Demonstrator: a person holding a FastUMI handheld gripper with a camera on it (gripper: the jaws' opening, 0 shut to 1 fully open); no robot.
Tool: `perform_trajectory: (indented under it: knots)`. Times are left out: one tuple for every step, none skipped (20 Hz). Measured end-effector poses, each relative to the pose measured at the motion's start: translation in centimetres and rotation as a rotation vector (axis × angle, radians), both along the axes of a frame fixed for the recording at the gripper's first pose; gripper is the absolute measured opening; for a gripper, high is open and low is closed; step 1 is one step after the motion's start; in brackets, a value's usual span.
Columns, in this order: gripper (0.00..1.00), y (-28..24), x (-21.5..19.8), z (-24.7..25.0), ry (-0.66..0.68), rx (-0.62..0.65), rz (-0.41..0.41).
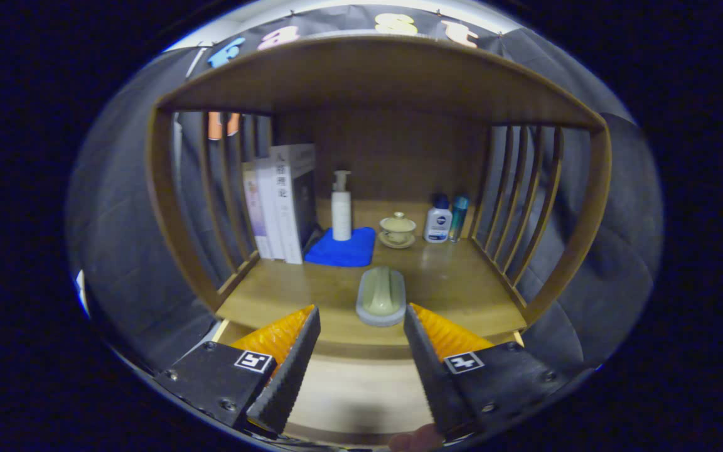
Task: Pull open the drawer, take out the items inside it, and place them on the countertop above the cabinet.
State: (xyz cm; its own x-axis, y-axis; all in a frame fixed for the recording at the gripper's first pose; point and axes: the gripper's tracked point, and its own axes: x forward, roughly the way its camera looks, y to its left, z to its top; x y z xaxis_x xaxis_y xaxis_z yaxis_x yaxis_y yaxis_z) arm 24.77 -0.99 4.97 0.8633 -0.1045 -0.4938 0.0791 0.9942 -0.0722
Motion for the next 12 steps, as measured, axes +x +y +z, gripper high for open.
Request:
perform_trajectory:
  knots:
    - [0.95,-0.1,-1.8,0.0,0.003,-0.007,0.017]
    - [1.00,0.0,-3.0,-0.2,-0.005,-0.007,0.031]
    - [1.00,0.4,-4.4,0.0,-0.020,-0.001,0.043]
    - [1.00,0.6,-5.7,0.1,-0.037,-0.002,0.056]
    - [1.00,0.7,-6.9,0.6,-0.066,-0.010,0.064]
    - [1.00,0.9,-8.0,1.0,-0.097,-0.020,0.075]
    - [1.00,1.1,-9.2,1.2,-0.118,-0.033,0.082]
    - [1.00,1.1,-10.7,1.0,-0.123,-0.043,0.077]
    - [1.00,1.5,-11.9,1.0,-0.134,-0.044,0.086]
    - [1.00,1.8,-12.8,1.1,-0.147,-0.048,0.094]
    - [1.00,1.7,-13.6,1.1,-0.165,-0.053,0.090]
    - [1.00,1.6,-14.4,1.0,-0.186,-0.055,0.085]
